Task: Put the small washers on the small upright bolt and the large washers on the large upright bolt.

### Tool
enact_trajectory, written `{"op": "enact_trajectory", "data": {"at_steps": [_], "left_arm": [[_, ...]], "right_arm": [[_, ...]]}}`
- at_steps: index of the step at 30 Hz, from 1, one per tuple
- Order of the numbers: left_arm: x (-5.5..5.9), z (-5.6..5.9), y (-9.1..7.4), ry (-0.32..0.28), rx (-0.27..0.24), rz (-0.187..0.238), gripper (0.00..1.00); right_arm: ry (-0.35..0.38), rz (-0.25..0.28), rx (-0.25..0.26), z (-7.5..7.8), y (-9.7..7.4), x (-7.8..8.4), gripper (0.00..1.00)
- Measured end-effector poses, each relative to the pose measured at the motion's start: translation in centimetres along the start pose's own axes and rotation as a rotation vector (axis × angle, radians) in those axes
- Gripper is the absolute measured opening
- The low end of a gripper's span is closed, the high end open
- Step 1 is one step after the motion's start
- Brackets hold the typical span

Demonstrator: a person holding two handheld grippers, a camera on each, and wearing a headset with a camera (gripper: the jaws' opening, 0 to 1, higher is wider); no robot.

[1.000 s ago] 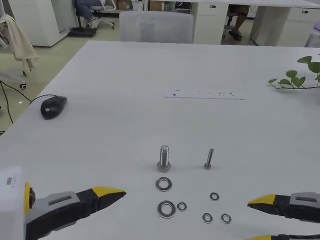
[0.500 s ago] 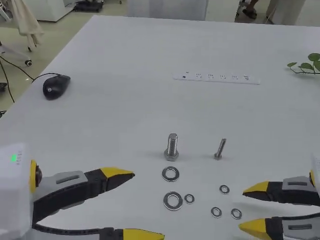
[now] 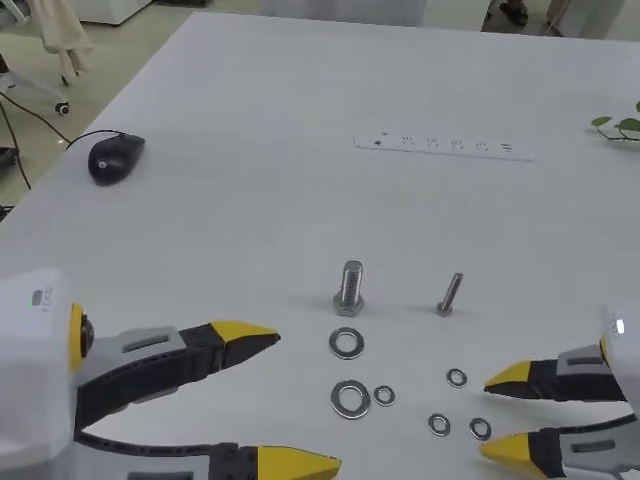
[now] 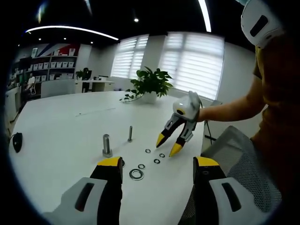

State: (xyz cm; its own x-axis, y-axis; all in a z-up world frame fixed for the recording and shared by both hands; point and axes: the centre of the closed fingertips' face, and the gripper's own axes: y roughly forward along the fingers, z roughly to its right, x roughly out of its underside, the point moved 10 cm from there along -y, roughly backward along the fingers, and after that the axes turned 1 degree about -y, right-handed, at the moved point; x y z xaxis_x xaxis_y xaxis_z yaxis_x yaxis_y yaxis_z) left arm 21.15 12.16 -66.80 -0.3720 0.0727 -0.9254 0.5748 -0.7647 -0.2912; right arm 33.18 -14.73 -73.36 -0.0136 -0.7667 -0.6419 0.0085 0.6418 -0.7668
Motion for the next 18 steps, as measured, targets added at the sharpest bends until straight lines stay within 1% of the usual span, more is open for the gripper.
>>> {"op": "enact_trajectory", "data": {"at_steps": [2, 4, 5, 6, 8, 12, 14, 16, 18], "left_arm": [[0.11, 0.11, -0.05, -0.004, 0.001, 0.001, 0.60], [0.23, 0.21, -0.14, -0.009, 0.001, 0.001, 0.60], [0.31, 0.27, -0.22, -0.007, 0.000, -0.001, 0.60], [0.35, 0.29, -0.24, -0.007, 0.000, -0.004, 0.60], [0.38, 0.33, -0.32, -0.006, -0.002, -0.008, 0.60], [0.28, 0.39, -0.55, -0.007, -0.009, 0.001, 0.60], [0.27, 0.46, -0.66, -0.009, -0.009, 0.006, 0.60], [0.29, 0.54, -0.76, -0.009, -0.012, 0.009, 0.60], [0.34, 0.58, -0.83, -0.010, -0.015, 0.010, 0.60]], "right_arm": [[-0.028, -0.028, -0.003, -0.07, 0.03, 0.04, 0.34], [-0.070, -0.040, -0.003, -0.10, 0.03, -0.22, 0.30], [-0.073, -0.048, -0.015, -0.10, 0.06, -0.28, 0.29], [-0.075, -0.074, -0.038, -0.04, 0.14, -0.28, 0.29], [-0.112, -0.086, -0.026, 0.22, 0.26, -0.50, 0.29], [-0.131, -0.121, -0.046, 0.48, 0.55, -0.61, 0.26], [-0.146, -0.153, -0.052, 0.62, 0.62, -0.54, 0.26], [-0.154, -0.174, -0.063, 0.70, 0.82, -0.52, 0.25], [-0.160, -0.186, -0.077, 0.73, 0.96, -0.57, 0.25]]}}
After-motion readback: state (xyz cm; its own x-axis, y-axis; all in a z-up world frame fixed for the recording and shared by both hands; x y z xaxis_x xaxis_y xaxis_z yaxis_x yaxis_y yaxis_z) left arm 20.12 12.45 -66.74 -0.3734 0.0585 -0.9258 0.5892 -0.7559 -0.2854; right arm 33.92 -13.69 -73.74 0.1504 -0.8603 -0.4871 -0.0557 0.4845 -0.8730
